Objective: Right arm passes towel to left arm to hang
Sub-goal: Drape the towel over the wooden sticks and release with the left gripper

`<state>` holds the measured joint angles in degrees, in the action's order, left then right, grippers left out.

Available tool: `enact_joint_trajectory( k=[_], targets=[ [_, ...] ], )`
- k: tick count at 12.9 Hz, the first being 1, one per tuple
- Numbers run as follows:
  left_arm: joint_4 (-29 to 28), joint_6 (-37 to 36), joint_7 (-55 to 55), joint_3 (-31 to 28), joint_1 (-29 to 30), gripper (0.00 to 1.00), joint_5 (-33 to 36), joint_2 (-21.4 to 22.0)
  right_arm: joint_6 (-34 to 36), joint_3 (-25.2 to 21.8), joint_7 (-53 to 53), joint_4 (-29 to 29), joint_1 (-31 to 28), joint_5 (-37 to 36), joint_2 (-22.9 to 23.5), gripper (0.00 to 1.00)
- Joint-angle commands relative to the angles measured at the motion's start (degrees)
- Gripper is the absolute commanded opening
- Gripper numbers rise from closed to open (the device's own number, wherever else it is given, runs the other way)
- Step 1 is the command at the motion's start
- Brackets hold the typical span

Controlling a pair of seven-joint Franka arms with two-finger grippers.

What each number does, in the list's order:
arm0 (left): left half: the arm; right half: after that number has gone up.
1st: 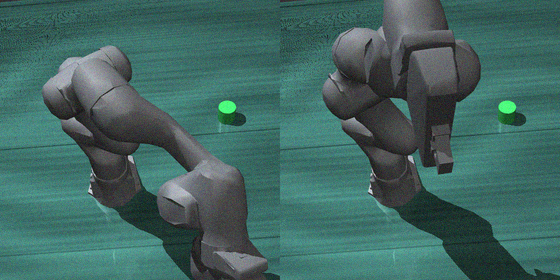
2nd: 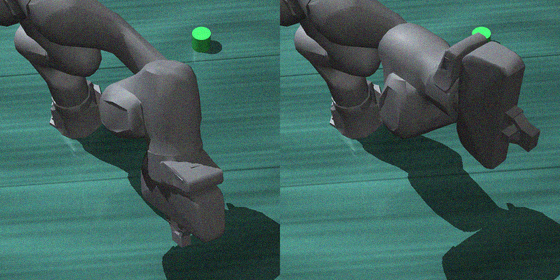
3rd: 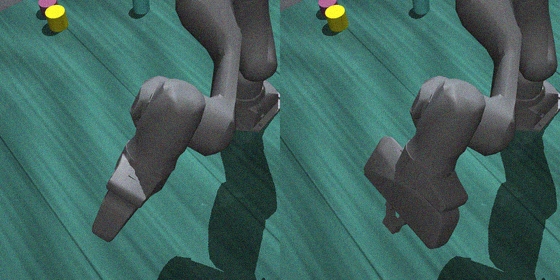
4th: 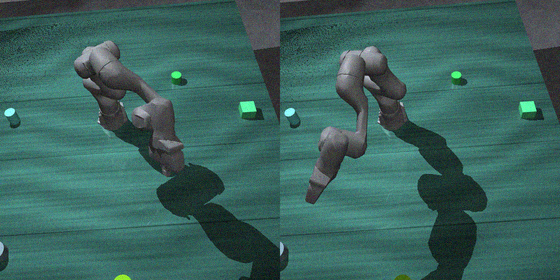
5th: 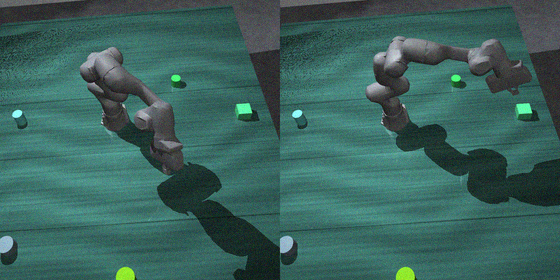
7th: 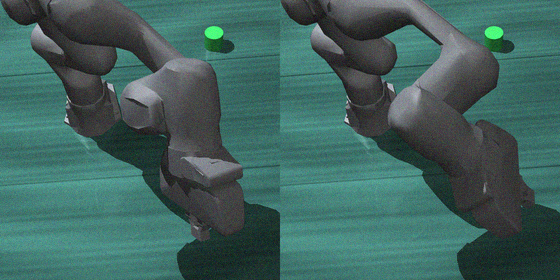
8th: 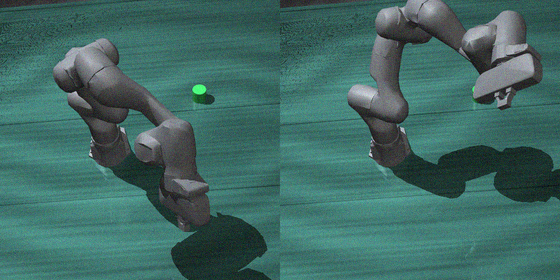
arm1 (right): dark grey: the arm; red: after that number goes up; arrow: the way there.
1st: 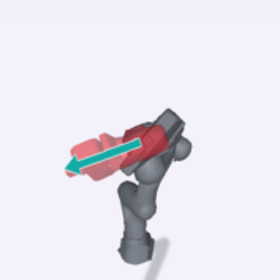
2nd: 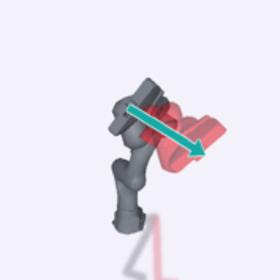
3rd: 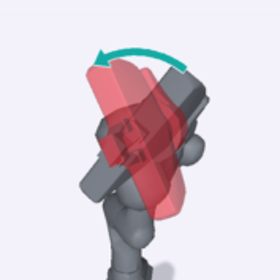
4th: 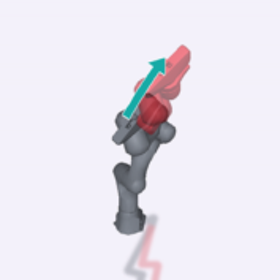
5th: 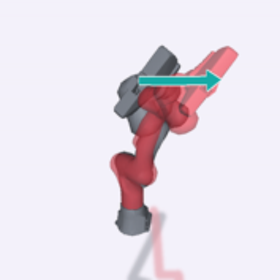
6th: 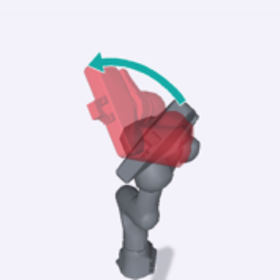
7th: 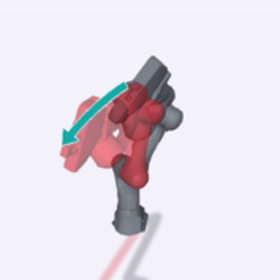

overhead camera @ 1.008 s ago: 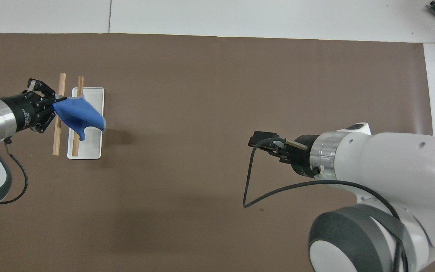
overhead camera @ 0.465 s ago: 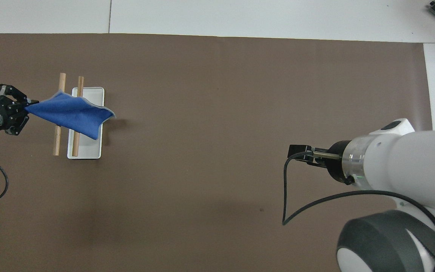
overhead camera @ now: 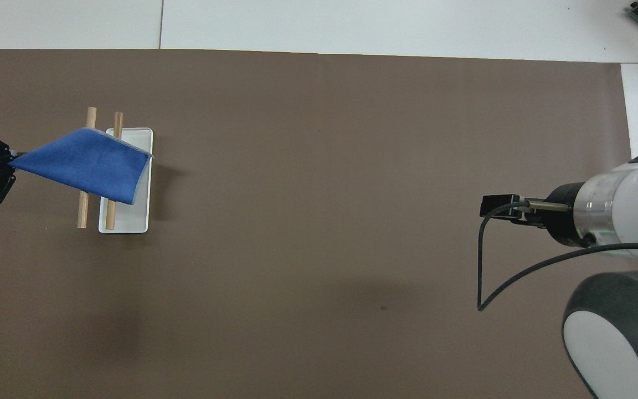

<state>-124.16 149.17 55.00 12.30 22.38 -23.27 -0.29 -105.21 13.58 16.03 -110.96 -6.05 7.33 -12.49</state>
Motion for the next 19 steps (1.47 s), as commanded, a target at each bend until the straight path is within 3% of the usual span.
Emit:
enact_joint_trajectory(
  k=[1,3,7,8,9,10,11,14,17,19],
  targets=[
    [-2.0,0.5,-0.6,0.5,0.3,0.00,-1.1,0.1,4.8,-5.1,-1.1,6.5,5.0,-3.6,3.4,1.00],
    [-5.6,0.5,-1.0,0.5,0.1,0.00,-1.1,1.6,8.0,-9.4,-1.2,11.8,8.5,-5.7,6.0,1.00],
    [-9.9,0.6,-1.2,0.6,-0.6,0.00,-1.1,2.8,14.4,-9.6,-1.7,23.3,6.7,-7.5,11.5,1.00],
    [-9.8,0.7,-1.4,0.6,-1.4,0.13,-1.1,2.8,14.6,-9.9,-1.7,25.3,6.4,-7.1,12.7,1.00],
    [-9.5,0.6,-1.5,0.5,-1.8,0.44,-1.1,2.7,14.6,-10.4,-1.7,26.4,6.4,-6.5,13.3,1.00],
    [-9.3,0.5,-1.5,0.5,-1.7,0.60,-1.1,2.6,14.6,-11.3,-1.8,26.8,6.2,-6.4,13.9,1.00],
    [-8.4,0.5,-1.4,0.5,-1.7,0.68,-1.0,2.2,14.6,-11.5,-1.8,26.9,6.2,-6.5,13.9,1.00],
    [-2.1,-2.1,-1.3,0.4,-0.9,0.70,-0.5,0.0,13.8,-11.7,-1.9,27.2,5.4,-6.0,13.9,1.00],
    [7.4,-11.2,-1.3,0.2,0.0,0.70,0.2,-2.9,14.6,-12.3,-2.3,27.2,5.4,-6.1,13.6,1.00],
    [13.0,-17.1,-1.5,0.2,1.1,0.69,4.4,-4.6,13.9,-12.6,-4.6,26.3,5.4,-6.1,13.3,1.00]
  ],
)
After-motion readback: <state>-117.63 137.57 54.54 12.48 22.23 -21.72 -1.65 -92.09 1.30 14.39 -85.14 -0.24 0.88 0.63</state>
